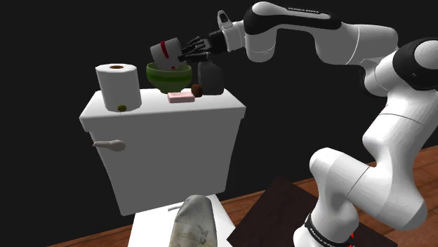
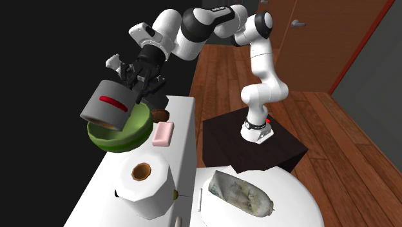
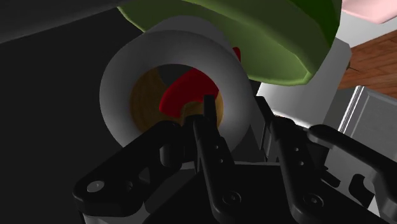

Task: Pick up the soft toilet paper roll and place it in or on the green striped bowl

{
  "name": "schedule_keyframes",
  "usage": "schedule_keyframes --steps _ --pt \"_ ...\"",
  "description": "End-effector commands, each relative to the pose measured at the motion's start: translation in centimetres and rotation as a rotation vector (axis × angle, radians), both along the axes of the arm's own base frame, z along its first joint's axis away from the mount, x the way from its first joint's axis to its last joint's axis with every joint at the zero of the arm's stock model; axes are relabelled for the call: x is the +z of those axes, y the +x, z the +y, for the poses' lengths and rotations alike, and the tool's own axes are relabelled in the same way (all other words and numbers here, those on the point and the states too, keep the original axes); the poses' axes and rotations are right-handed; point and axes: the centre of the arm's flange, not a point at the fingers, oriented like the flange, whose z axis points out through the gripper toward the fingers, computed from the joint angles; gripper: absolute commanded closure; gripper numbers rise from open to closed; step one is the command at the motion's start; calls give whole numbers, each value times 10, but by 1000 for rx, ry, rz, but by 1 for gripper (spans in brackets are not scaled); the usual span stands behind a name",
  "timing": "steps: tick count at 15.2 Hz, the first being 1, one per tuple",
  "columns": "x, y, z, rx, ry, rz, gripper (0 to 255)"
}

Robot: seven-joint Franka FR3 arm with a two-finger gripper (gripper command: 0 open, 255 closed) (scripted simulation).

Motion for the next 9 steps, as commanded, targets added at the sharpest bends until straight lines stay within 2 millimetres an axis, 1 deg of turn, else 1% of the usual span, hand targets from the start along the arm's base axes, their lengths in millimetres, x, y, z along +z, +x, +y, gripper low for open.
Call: schedule_keyframes --steps 1,8,9 --pt "-9 -1 -1 0 0 -1 255" --pt "-9 -1 -1 0 0 -1 255" --pt "-9 -1 -1 0 0 -1 0"
